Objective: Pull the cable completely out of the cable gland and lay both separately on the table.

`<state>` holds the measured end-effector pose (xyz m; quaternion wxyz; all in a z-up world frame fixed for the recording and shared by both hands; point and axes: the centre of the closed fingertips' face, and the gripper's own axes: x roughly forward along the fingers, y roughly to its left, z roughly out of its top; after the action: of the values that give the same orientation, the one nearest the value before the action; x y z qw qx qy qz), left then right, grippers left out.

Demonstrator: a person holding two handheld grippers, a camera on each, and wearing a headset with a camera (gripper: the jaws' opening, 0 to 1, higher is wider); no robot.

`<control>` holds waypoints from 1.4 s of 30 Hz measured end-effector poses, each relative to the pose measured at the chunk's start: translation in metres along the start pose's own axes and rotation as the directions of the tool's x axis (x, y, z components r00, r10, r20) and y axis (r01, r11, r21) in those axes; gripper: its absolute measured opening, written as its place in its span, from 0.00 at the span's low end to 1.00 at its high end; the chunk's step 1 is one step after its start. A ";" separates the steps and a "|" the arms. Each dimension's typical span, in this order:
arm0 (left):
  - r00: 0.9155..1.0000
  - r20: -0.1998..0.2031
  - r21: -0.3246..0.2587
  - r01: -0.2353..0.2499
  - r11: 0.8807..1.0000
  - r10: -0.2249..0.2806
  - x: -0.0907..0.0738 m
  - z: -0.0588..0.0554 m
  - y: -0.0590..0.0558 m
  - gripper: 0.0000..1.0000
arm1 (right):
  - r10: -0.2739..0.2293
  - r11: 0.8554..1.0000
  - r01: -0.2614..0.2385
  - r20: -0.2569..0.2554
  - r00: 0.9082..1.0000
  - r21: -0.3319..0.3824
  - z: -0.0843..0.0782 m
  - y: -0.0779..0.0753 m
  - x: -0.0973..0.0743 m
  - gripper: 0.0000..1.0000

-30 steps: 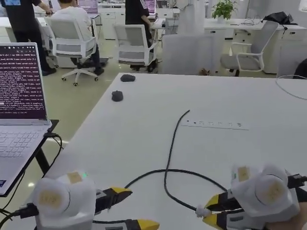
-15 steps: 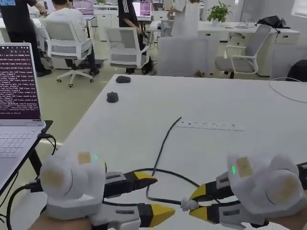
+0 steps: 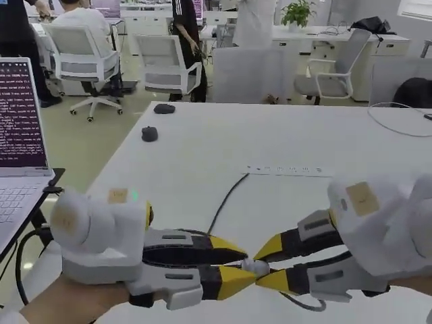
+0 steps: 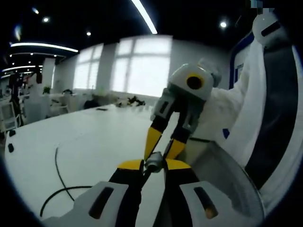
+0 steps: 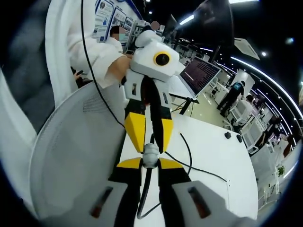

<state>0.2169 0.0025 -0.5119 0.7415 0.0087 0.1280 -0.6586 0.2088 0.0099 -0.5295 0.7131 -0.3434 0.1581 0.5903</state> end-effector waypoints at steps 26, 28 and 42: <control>0.997 0.081 0.010 0.020 1.000 -0.021 -0.009 0.019 -0.004 0.15 | 0.025 0.990 -0.049 0.179 0.983 0.131 0.026 -0.009 -0.022 0.13; 0.996 0.084 0.005 0.018 1.000 -0.018 -0.012 0.018 -0.004 0.15 | 0.007 0.974 -0.061 0.240 0.971 0.218 0.028 -0.015 -0.028 0.18; 0.989 0.144 0.071 0.017 0.997 -0.028 -0.015 0.034 -0.010 0.15 | -0.002 0.766 -0.319 0.499 0.867 0.558 0.037 -0.012 -0.038 0.19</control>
<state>0.2116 0.0095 -0.4744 0.7406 -0.0148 0.0510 -0.6699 0.2042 0.0059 -0.4758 0.7478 0.0813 0.1956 0.6292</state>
